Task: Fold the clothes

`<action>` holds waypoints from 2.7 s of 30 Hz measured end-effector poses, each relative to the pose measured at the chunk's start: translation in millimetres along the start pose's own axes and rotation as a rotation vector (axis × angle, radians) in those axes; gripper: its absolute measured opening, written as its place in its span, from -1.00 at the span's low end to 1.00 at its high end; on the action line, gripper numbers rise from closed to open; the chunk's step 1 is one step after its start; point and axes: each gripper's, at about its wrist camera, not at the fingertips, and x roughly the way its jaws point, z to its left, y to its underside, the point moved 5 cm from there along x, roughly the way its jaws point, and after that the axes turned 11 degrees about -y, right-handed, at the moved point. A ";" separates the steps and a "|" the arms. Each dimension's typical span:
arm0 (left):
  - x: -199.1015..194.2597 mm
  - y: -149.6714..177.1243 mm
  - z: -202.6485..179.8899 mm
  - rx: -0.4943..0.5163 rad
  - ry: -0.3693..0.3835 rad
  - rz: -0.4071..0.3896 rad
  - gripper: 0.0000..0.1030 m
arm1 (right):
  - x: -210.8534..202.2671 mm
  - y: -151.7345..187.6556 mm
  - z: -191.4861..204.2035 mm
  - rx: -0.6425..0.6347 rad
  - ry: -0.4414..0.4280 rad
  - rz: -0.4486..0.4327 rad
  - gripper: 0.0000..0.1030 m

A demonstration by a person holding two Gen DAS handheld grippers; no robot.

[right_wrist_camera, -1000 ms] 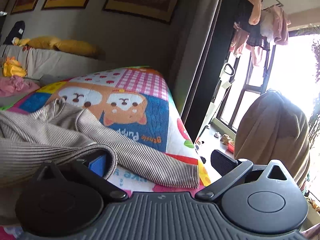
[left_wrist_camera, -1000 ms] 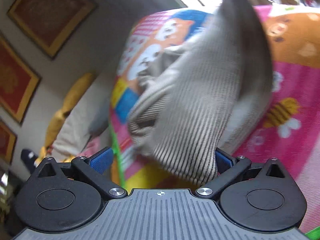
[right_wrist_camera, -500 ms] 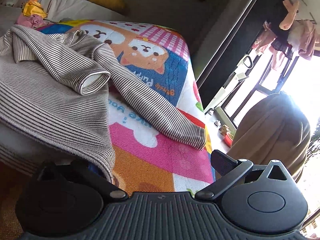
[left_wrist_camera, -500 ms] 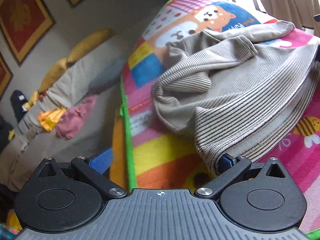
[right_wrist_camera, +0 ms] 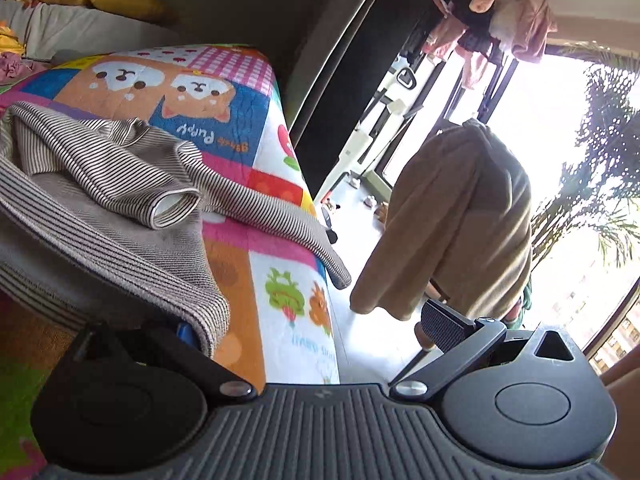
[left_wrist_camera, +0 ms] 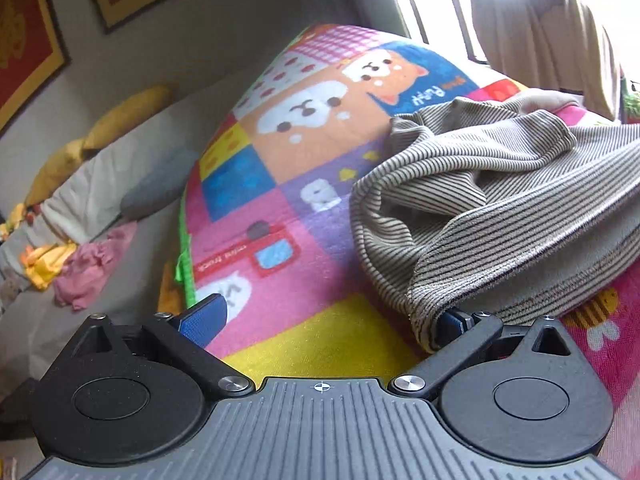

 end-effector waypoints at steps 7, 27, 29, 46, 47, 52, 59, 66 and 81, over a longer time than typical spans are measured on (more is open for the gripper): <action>-23.6 23.1 14.2 0.058 -0.020 -0.004 1.00 | 7.7 10.5 24.0 -0.047 -0.070 0.052 1.00; -67.7 -3.4 14.5 -0.070 0.240 -0.117 1.00 | -51.8 -18.1 10.7 -0.127 -0.315 -0.060 1.00; -58.5 -11.6 10.2 -0.046 0.212 -0.121 1.00 | -61.6 -23.6 5.7 -0.132 -0.342 -0.083 1.00; 92.4 -101.2 -104.9 0.395 0.059 -0.168 1.00 | 89.5 -95.5 59.3 -0.179 -0.274 -0.046 1.00; 103.0 -105.7 -98.7 0.399 0.006 -0.178 1.00 | 92.4 -97.7 64.2 -0.199 -0.278 -0.048 1.00; 144.1 -123.6 4.0 0.193 -0.342 -0.109 1.00 | 107.6 -111.0 81.5 -0.260 -0.295 -0.069 1.00; 177.7 -64.2 92.9 0.043 -0.402 0.129 1.00 | 157.2 -145.0 107.4 -0.212 -0.319 -0.046 1.00; 177.7 -58.5 102.4 0.010 -0.392 0.126 1.00 | 214.1 -152.7 129.6 0.003 -0.445 0.128 1.00; 188.0 -50.6 107.7 -0.055 -0.324 0.151 1.00 | 226.9 -148.2 121.8 0.214 -0.524 0.179 1.00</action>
